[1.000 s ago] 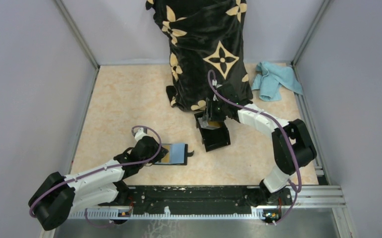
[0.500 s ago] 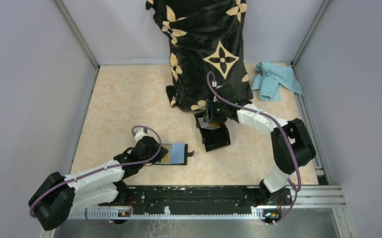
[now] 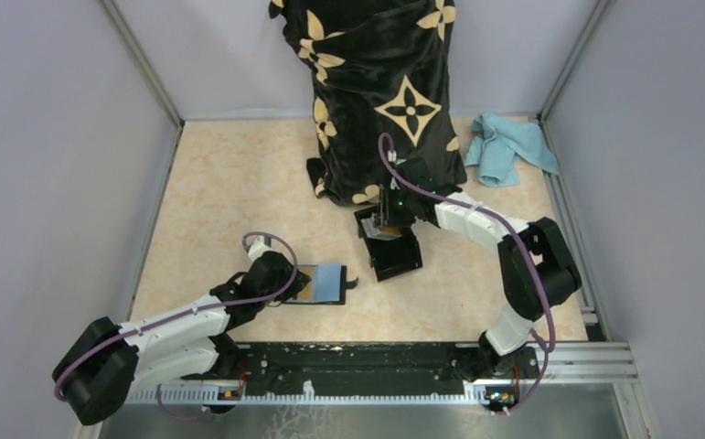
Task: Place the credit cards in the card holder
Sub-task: Pick up the credit card from the storage box.
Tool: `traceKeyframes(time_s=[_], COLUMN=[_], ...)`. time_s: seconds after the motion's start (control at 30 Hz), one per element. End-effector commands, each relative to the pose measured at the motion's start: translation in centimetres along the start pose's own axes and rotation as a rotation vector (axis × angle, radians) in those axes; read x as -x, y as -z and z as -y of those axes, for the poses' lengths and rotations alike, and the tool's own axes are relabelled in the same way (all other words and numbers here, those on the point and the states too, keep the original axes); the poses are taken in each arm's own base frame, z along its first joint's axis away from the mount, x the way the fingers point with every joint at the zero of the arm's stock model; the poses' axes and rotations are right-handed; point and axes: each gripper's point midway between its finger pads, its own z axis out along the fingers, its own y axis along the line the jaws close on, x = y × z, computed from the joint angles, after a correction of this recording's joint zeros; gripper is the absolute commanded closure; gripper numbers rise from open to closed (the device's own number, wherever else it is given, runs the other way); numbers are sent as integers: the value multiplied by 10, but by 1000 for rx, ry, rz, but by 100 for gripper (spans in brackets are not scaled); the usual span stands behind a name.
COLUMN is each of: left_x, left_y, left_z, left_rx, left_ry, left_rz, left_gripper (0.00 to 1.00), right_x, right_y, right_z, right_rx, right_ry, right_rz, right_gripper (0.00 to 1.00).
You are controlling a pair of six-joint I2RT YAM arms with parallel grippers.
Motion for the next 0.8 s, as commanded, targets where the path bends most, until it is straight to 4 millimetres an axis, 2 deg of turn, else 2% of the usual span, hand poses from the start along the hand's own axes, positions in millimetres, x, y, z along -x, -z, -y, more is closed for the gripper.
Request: traceKeyframes(time_s=[0.0,0.37,0.77], left_x=[-10,-11,-10], left_y=[0,1,0], left_z=[-14,-15,-12], left_rx=[31,28,17], left_ry=[-16,-13,-15], left_rz=[-27,-28,-29], left_gripper=[75,75,75], right_x=[21,20,18], right_y=[8,10,14], right_z=[-32,-44,-46], right_rx=[77,75,-9], right_ry=[30,57,120], right_rz=[56,53,49], right_gripper=[67,72,82])
